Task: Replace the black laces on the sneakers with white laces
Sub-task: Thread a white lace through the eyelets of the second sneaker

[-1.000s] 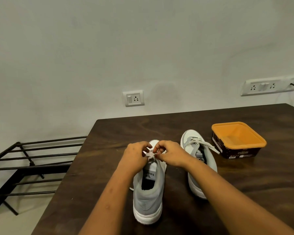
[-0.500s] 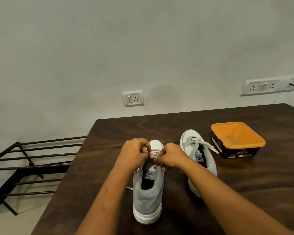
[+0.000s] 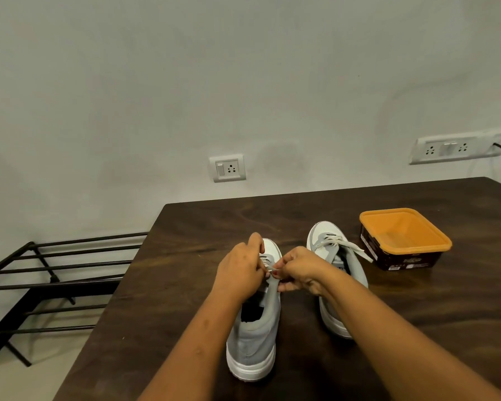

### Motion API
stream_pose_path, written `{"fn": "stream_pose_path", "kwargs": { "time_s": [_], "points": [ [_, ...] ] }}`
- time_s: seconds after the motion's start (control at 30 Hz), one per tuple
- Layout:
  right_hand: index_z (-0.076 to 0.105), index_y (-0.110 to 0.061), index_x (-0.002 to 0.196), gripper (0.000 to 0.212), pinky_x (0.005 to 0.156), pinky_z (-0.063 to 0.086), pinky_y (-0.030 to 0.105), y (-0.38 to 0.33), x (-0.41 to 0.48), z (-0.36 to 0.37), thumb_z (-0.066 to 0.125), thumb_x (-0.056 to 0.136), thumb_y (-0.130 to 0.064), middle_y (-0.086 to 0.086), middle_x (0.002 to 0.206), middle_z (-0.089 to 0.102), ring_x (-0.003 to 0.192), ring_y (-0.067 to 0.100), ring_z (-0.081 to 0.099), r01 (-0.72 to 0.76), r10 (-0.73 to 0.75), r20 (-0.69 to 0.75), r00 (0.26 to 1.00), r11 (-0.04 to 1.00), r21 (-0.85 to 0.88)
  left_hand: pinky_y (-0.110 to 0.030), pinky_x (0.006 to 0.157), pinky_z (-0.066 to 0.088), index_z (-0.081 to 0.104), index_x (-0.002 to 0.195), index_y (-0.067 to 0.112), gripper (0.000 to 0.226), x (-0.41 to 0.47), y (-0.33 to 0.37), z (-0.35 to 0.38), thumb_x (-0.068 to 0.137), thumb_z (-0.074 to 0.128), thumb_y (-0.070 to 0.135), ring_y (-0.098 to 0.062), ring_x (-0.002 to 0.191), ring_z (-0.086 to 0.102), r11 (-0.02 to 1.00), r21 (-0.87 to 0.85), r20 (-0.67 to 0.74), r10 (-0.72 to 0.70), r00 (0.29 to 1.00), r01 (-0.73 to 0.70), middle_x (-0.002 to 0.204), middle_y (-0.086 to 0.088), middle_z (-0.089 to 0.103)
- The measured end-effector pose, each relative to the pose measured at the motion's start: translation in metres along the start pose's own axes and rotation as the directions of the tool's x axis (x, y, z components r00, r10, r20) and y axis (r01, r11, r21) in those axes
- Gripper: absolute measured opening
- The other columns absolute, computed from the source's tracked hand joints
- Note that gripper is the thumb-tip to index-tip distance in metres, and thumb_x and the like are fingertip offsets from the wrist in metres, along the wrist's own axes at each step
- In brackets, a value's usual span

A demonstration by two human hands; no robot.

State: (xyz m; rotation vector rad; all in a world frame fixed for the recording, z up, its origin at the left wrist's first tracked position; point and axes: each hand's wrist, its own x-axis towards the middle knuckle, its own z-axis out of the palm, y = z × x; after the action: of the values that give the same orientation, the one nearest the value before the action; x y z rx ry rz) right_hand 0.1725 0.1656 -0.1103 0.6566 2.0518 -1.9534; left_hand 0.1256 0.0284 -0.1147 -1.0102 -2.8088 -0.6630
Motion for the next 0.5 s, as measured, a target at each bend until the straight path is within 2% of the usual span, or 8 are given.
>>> {"fn": "stream_pose_path", "kwargs": {
  "time_s": [0.17, 0.33, 0.43, 0.5],
  "points": [
    [0.064, -0.001, 0.081, 0.015, 0.070, 0.059, 0.029, -0.0001, 0.0009, -0.0016, 0.055, 0.090, 0.007, 0.010, 0.084, 0.067, 0.079, 0.016, 0.067, -0.020, 0.020, -0.004, 1.000, 1.000, -0.012, -0.034, 0.068, 0.049, 0.038, 0.108, 0.017, 0.033, 0.0011, 0.0068, -0.0030, 0.085, 0.061, 0.020, -0.022, 0.079, 0.054, 0.993, 0.104, 0.023, 0.052, 0.998, -0.054, 0.092, -0.006, 0.055],
    [0.065, -0.001, 0.082, 0.012, 0.067, 0.060, 0.027, -0.0007, -0.0011, -0.0040, 0.057, 0.091, 0.003, 0.009, 0.083, 0.068, 0.077, 0.015, 0.067, -0.022, 0.022, 0.009, 1.000, 0.999, -0.030, -0.032, 0.067, 0.047, 0.038, 0.109, 0.015, 0.028, 0.0011, 0.0113, -0.0067, 0.088, 0.056, 0.017, -0.021, 0.078, 0.053, 0.984, 0.139, 0.042, 0.111, 0.993, -0.116, 0.093, -0.005, 0.052],
    [0.065, -0.001, 0.088, 0.013, 0.065, 0.060, 0.027, 0.0000, -0.0008, -0.0058, 0.054, 0.095, -0.002, 0.011, 0.081, 0.068, 0.068, 0.014, 0.068, -0.018, 0.018, 0.022, 1.000, 0.999, -0.032, -0.028, 0.065, 0.044, 0.037, 0.110, 0.016, 0.029, 0.0013, 0.0119, -0.0067, 0.088, 0.055, 0.018, -0.019, 0.077, 0.051, 0.979, 0.163, 0.046, 0.116, 0.992, -0.122, 0.093, -0.005, 0.052],
    [0.064, -0.001, 0.090, 0.017, 0.066, 0.060, 0.028, 0.0008, -0.0004, -0.0074, 0.049, 0.098, -0.005, 0.011, 0.078, 0.068, 0.064, 0.014, 0.068, -0.007, 0.009, 0.034, 0.999, 0.999, -0.051, -0.030, 0.066, 0.047, 0.036, 0.111, 0.016, 0.028, 0.0020, 0.0109, -0.0064, 0.089, 0.055, 0.017, -0.019, 0.078, 0.053, 0.975, 0.185, 0.054, 0.111, 0.992, -0.120, 0.093, -0.005, 0.055]
  ]
}}
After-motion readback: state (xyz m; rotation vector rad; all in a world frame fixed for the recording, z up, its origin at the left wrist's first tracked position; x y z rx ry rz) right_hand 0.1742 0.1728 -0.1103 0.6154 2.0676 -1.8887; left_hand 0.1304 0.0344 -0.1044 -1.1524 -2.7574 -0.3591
